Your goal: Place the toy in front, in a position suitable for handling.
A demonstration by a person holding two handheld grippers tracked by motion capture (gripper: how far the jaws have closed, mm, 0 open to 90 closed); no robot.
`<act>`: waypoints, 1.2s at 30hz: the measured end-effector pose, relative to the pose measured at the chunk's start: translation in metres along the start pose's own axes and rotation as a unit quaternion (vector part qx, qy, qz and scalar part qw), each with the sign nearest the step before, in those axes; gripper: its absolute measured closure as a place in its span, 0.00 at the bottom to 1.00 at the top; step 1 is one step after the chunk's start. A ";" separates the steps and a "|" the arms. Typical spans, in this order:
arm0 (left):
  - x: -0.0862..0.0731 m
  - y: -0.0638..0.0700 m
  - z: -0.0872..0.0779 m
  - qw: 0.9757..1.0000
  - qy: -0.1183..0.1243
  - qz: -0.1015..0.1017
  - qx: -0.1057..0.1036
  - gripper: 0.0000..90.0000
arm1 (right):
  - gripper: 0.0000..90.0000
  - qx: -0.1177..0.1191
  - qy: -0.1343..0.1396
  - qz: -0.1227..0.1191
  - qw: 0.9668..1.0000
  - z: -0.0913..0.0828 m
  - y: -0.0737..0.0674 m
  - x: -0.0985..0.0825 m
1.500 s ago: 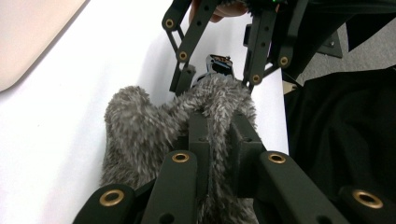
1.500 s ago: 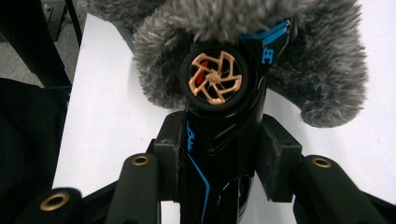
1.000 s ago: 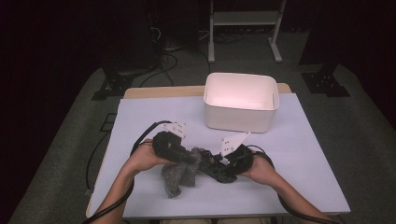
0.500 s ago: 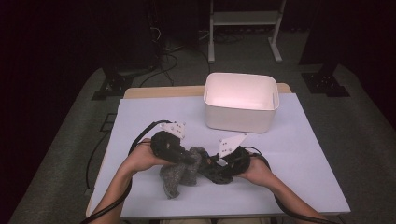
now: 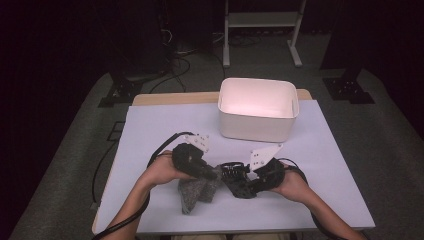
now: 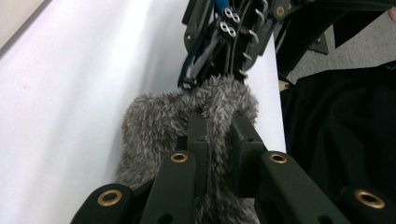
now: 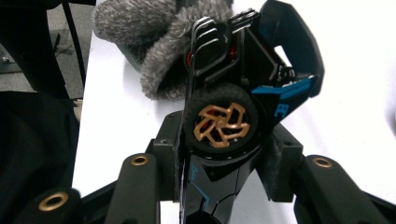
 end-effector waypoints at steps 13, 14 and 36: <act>0.008 -0.001 -0.031 0.999 0.036 -0.006 0.005 0.92 | 0.63 0.007 0.035 -0.010 0.999 0.009 0.002 0.014; 0.010 -0.001 -0.034 0.999 0.041 -0.002 0.004 0.92 | 0.63 0.008 0.032 -0.017 0.999 0.011 0.003 0.016; 0.001 -0.004 -0.038 0.999 0.029 -0.012 0.018 0.91 | 0.63 0.009 0.025 -0.029 0.999 0.022 0.002 0.024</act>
Point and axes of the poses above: each handheld gripper's, and its own axes: z roughly forward along the jaws, x roughly out of its top, y roughly to its right, the point moved 6 cm from there along z, roughly forward along the jaws, and after that the axes turned 14 degrees about x, right-handed, at the moved point
